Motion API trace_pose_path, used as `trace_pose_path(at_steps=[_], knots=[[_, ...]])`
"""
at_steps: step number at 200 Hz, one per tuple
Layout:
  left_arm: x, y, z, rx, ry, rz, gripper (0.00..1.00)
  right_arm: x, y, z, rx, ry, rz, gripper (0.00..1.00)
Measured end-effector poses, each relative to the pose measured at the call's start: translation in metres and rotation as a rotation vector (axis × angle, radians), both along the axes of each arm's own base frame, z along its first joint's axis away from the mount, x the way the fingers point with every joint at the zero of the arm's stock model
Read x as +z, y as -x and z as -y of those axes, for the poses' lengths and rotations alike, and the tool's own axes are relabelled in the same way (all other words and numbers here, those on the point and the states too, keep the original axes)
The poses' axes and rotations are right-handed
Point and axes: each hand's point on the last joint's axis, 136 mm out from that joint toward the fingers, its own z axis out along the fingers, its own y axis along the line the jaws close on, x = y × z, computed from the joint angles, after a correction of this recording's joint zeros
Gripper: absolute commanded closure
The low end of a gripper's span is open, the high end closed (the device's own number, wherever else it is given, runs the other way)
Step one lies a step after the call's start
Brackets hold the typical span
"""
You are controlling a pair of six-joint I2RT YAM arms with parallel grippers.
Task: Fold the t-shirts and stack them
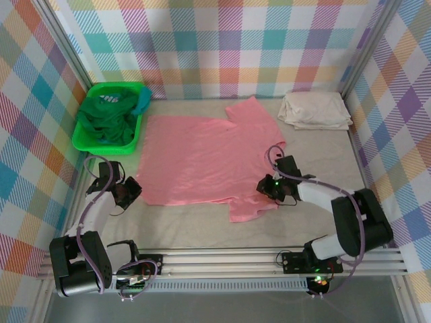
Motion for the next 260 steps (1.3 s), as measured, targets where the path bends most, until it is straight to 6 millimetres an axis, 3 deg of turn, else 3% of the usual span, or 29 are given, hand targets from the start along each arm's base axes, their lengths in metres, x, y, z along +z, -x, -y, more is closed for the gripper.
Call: trace_pose_path(at_steps=[28, 91, 116, 131, 151, 170, 183, 199, 226, 260], knots=[[0.000, 0.000, 0.000, 0.000, 0.000, 0.002, 1.00, -0.008, -0.024, -0.009, 0.012, 0.013, -0.018, 0.79], [0.007, -0.002, 0.001, -0.003, 0.001, 0.031, 1.00, -0.003, -0.118, -0.034, -0.001, -0.022, 0.049, 0.79], [0.009, -0.002, 0.001, -0.003, -0.001, 0.041, 1.00, 0.006, -0.126, -0.035, 0.004, -0.014, 0.056, 0.71], [0.010, -0.003, 0.001, -0.003, -0.001, 0.042, 1.00, 0.018, -0.119, -0.031, 0.014, -0.002, 0.061, 0.63], [0.010, -0.003, 0.001, -0.003, -0.001, 0.045, 1.00, 0.054, -0.101, -0.018, 0.016, 0.020, 0.118, 0.56], [0.010, -0.003, 0.001, -0.003, -0.002, 0.046, 1.00, 0.092, -0.075, -0.001, 0.002, 0.021, 0.192, 0.55], [0.010, -0.002, 0.001, -0.003, -0.002, 0.046, 1.00, 0.104, -0.056, 0.014, -0.017, 0.024, 0.213, 0.56], [0.010, -0.002, 0.001, -0.003, -0.002, 0.046, 1.00, 0.094, -0.029, 0.035, -0.053, 0.044, 0.177, 0.57], [0.007, -0.001, 0.002, -0.004, 0.001, 0.042, 1.00, 0.049, 0.017, 0.064, -0.106, 0.099, 0.013, 0.59], [0.001, -0.002, 0.003, -0.009, 0.014, 0.030, 1.00, 0.019, 0.030, 0.066, -0.087, 0.129, -0.102, 0.60]])
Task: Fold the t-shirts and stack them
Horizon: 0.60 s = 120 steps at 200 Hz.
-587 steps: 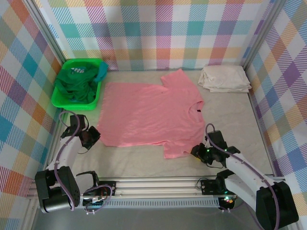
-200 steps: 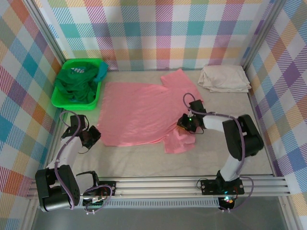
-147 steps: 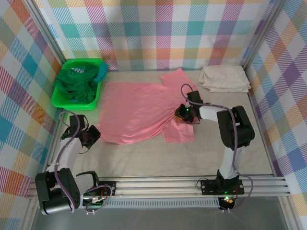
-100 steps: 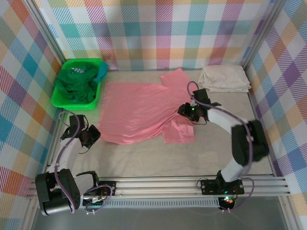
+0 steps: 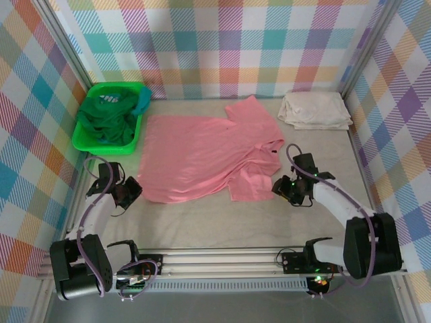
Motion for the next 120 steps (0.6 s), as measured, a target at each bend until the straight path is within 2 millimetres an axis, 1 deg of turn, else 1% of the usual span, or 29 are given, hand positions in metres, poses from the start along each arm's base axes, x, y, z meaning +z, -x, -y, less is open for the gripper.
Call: trace_pose_path(at_steps=[26, 56, 70, 105, 120], knots=[[0.000, 0.000, 0.000, -0.001, 0.001, -0.001, 1.00, -0.014, 0.000, -0.004, 0.019, -0.004, -0.044, 0.60], [0.001, 0.002, 0.000, -0.001, -0.001, 0.005, 1.00, -0.025, -0.004, -0.011, 0.041, -0.007, -0.062, 0.61], [0.002, 0.002, 0.000, -0.001, -0.002, 0.009, 1.00, -0.025, -0.006, -0.013, 0.046, -0.002, -0.066, 0.62], [0.002, 0.002, 0.000, -0.001, -0.002, 0.009, 1.00, -0.028, -0.005, -0.011, 0.044, 0.027, -0.094, 0.70], [0.002, 0.002, 0.000, -0.001, -0.002, 0.009, 1.00, -0.029, -0.005, -0.011, 0.047, 0.058, -0.112, 0.70]])
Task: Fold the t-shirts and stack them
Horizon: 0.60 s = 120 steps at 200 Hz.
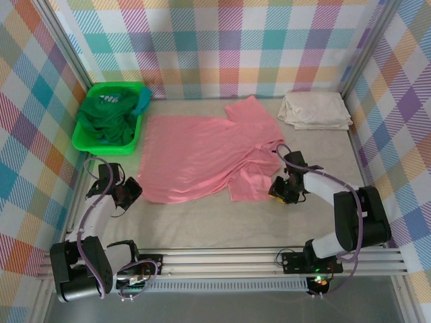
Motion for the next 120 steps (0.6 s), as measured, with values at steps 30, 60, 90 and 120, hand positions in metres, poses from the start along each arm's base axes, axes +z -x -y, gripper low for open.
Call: trace_pose_path(at_steps=[30, 60, 90, 120], knots=[[-0.001, 0.000, 0.000, 0.000, 0.000, -0.002, 1.00, -0.001, 0.000, -0.001, 0.020, 0.097, -0.024, 0.73], [-0.004, 0.000, 0.000, 0.000, 0.003, -0.015, 1.00, -0.003, 0.001, 0.000, 0.016, 0.166, -0.051, 0.82], [-0.004, 0.000, 0.000, 0.000, 0.003, -0.015, 1.00, -0.003, 0.001, 0.000, 0.012, 0.206, -0.064, 0.92], [-0.004, 0.000, 0.000, 0.000, 0.003, -0.013, 1.00, 0.000, -0.010, -0.020, 0.041, 0.163, -0.029, 1.00]])
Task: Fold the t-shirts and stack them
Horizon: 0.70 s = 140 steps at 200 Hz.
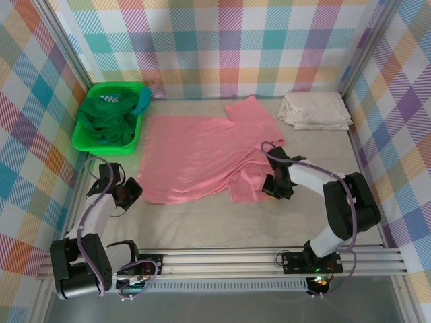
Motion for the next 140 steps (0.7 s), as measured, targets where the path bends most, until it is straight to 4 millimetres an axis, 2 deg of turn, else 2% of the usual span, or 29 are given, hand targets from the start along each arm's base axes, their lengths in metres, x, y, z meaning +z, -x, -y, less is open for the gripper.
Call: trace_pose_path(at_steps=[30, 61, 88, 140], knots=[[0.002, 0.001, 0.000, 0.000, -0.001, 0.004, 1.00, 0.008, -0.003, -0.011, 0.020, -0.044, 0.036, 1.00], [0.010, 0.002, 0.000, 0.001, -0.007, 0.030, 1.00, 0.032, 0.000, -0.003, -0.008, -0.085, 0.105, 1.00], [0.017, 0.006, 0.001, 0.009, -0.005, 0.048, 1.00, 0.047, 0.017, 0.009, -0.031, -0.102, 0.131, 1.00], [0.027, 0.018, 0.004, 0.079, 0.035, 0.080, 1.00, 0.062, 0.051, 0.030, -0.085, -0.129, 0.133, 1.00]])
